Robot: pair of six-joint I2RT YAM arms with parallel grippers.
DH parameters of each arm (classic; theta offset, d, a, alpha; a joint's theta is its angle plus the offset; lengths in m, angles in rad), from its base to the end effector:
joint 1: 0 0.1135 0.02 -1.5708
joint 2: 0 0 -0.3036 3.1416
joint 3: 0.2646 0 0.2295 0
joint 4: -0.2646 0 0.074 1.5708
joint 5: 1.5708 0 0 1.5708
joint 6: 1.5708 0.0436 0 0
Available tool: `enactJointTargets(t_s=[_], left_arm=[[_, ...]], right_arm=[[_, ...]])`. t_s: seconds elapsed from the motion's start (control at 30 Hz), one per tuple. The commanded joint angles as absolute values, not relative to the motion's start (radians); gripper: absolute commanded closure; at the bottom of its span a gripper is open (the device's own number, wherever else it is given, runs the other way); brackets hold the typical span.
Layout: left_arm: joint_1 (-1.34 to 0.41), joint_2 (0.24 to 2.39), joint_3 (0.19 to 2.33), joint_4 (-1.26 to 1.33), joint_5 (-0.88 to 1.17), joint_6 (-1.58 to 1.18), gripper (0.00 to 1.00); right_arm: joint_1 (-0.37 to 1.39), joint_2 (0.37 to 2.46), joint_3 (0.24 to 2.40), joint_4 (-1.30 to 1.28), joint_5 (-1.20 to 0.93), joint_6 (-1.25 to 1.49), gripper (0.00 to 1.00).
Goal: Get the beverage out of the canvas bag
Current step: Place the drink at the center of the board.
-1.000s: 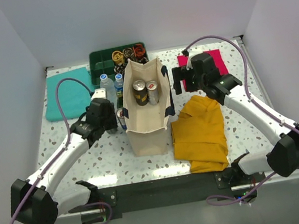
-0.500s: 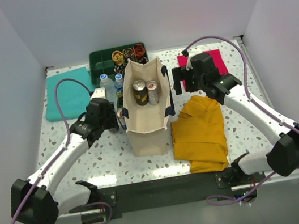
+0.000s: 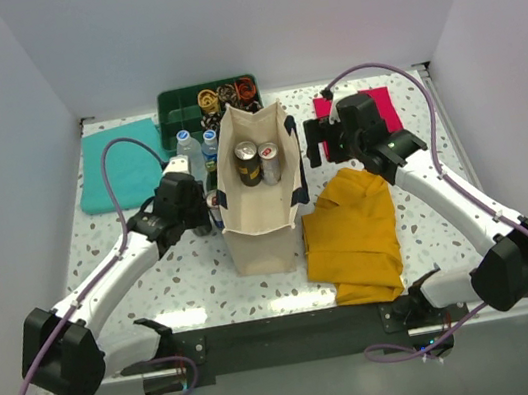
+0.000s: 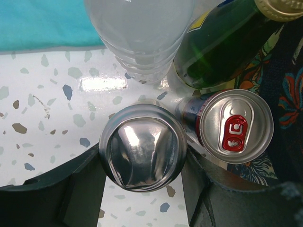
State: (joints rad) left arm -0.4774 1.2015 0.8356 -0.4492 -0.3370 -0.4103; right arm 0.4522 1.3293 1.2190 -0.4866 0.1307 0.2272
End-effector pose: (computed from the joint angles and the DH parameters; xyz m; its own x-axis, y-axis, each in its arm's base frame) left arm 0.2000 -0.0872 0.2896 -0.6854 -0.0693 -0.7249 -0.0449 0.9976 -0.0529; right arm 0.2464 0.1134 0.3777 -0.5683 -0.0278 -0.8223 -0.2137 0.9701 0.1149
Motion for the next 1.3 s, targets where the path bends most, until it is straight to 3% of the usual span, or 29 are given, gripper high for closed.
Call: enactJointTargets(t_s=[0.0, 0.13, 0.27, 0.37, 0.43, 0.47, 1.27], left_arm=[[-0.468, 1.193, 0.85, -0.37, -0.364, -0.428, 0.68], [-0.468, 1.195, 0.854, -0.383, -0.373, -0.431, 0.62], [-0.468, 1.19, 0.856, -0.388, -0.379, -0.433, 0.35], [-0.468, 1.187, 0.861, -0.394, -0.377, -0.43, 0.31], [-0.468, 1.184, 0.864, -0.399, -0.38, -0.428, 0.15], [-0.468, 1.183, 0.864, -0.4, -0.385, -0.431, 0.01], [-0.468, 1.014, 1.084, -0.499, -0.374, -0.368, 0.0]], right_arm=[[0.449, 1.318, 1.261, -0.485, 0.121, 0.232, 0.02], [0.451, 1.322, 1.267, -0.482, 0.117, 0.232, 0.02], [0.451, 1.325, 1.267, -0.482, 0.11, 0.232, 0.02], [0.451, 1.325, 1.267, -0.479, 0.11, 0.23, 0.02], [0.451, 1.324, 1.269, -0.482, 0.113, 0.232, 0.02], [0.451, 1.321, 1.267, -0.479, 0.114, 0.232, 0.02], [0.451, 1.336, 1.261, -0.469, 0.118, 0.233, 0.02]])
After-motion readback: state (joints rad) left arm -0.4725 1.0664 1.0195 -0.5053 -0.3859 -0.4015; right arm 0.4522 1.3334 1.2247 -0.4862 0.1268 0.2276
